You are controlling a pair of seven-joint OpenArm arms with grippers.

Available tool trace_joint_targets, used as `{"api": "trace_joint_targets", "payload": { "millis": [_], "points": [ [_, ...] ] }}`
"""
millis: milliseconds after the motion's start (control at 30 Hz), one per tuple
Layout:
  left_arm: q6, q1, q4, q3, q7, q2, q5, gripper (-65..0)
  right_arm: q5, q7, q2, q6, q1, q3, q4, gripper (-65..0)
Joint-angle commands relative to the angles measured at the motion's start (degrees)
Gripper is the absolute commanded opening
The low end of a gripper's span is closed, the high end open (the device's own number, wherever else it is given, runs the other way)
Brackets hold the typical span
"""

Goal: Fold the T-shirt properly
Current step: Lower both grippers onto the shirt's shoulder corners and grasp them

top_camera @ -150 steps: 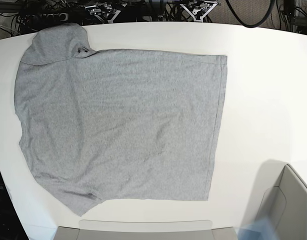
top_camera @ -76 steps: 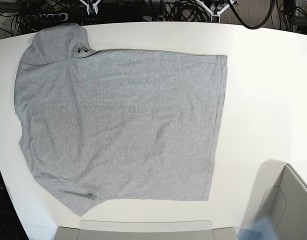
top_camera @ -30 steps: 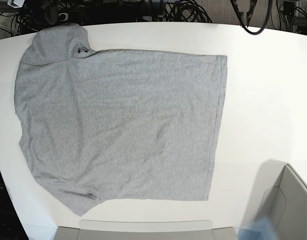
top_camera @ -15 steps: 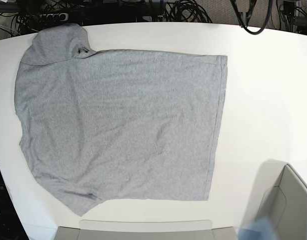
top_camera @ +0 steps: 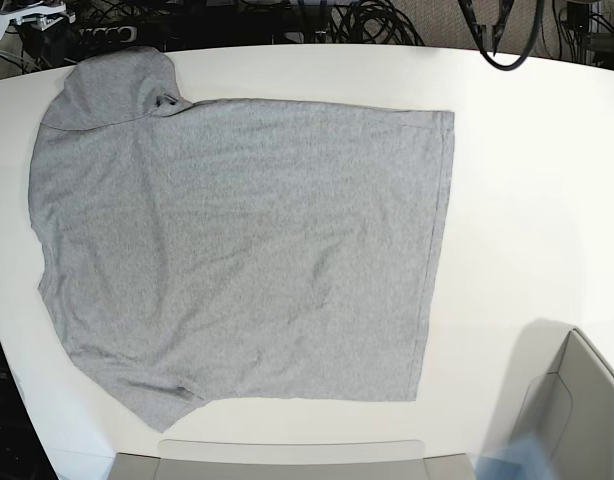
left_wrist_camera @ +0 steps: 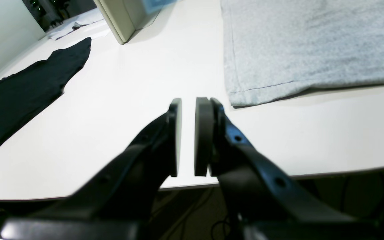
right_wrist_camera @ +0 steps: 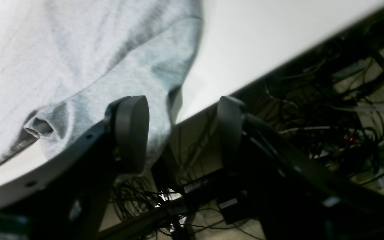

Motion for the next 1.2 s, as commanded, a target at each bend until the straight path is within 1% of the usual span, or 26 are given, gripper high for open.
{"api": "trace_joint_targets", "payload": {
  "millis": [0, 33, 67, 200, 333, 433, 567, 700, 833, 867, 1000, 1100, 1167],
  "points": [
    [0.3, 1.2, 0.6, -0.2, -1.3, -0.3, -0.4, -56.6, 0.0, 1.4, 1.2, 0.3, -0.2, 0.2, 0.3, -32.1],
    [0.3, 1.2, 0.6, -0.2, -1.3, -0.3, -0.4, -56.6, 0.1, 1.2, 1.5, 0.3, 0.4, 0.1, 0.2, -32.1],
    [0.3, 1.2, 0.6, -0.2, -1.3, -0.3, -0.4, -56.6, 0.1, -0.3, 1.4, 0.2, 1.5, 0.1, 0.1, -32.1],
    [0.3, 1.2, 0.6, -0.2, -1.3, -0.3, -0.4, -56.6, 0.1, -9.1, 0.7, 0.2, 7.3, 0.6, -0.8, -32.1],
    [0.4, 1.2, 0.6, -0.2, -1.3, -0.2, -0.5, -56.6, -0.3, -14.2, -2.1, 0.3, 12.6, 0.4, -3.4, -32.1],
    [0.4, 1.3, 0.6, -0.2, -1.3, -0.2, -0.6, -56.6, -0.4, -17.8, -3.4, 0.3, 14.6, 0.5, -4.1, -32.1],
    [0.4, 1.4, 0.6, -0.2, -1.3, -0.3, -0.6, -56.6, -0.4, -18.6, -4.8, 0.3, 14.7, 0.5, -4.9, -32.1],
    [0.4, 1.2, 0.6, -0.2, -1.3, -0.3, -0.6, -56.6, -0.4, -18.7, -5.0, 0.5, 16.0, -0.1, -6.4, -32.1],
    [0.4, 1.2, 0.6, -0.2, -1.3, -0.2, -0.6, -56.6, 0.0, -18.7, -5.9, 5.7, 16.4, -3.1, -5.7, -32.1],
    [0.4, 1.1, 0.6, -0.2, -1.3, -0.2, -0.6, -56.6, 0.0, -18.7, -6.6, 6.3, 16.9, -4.0, -5.7, -32.1],
    [0.4, 1.1, 0.8, 0.3, -1.3, -0.1, -0.7, -56.6, -0.1, -18.8, -8.9, 6.7, 18.5, -6.3, -6.0, -32.1],
    [0.4, 1.1, 1.0, 1.8, -1.3, -0.2, -0.8, -56.6, -0.1, -18.8, -8.9, 6.7, 18.6, -8.1, -5.7, -32.1],
    [0.4, 1.1, 2.7, 3.4, -0.6, -0.2, -0.8, -56.6, -0.1, -18.8, -8.9, 6.7, 18.6, -8.1, -5.7, -32.1]
  ]
}}
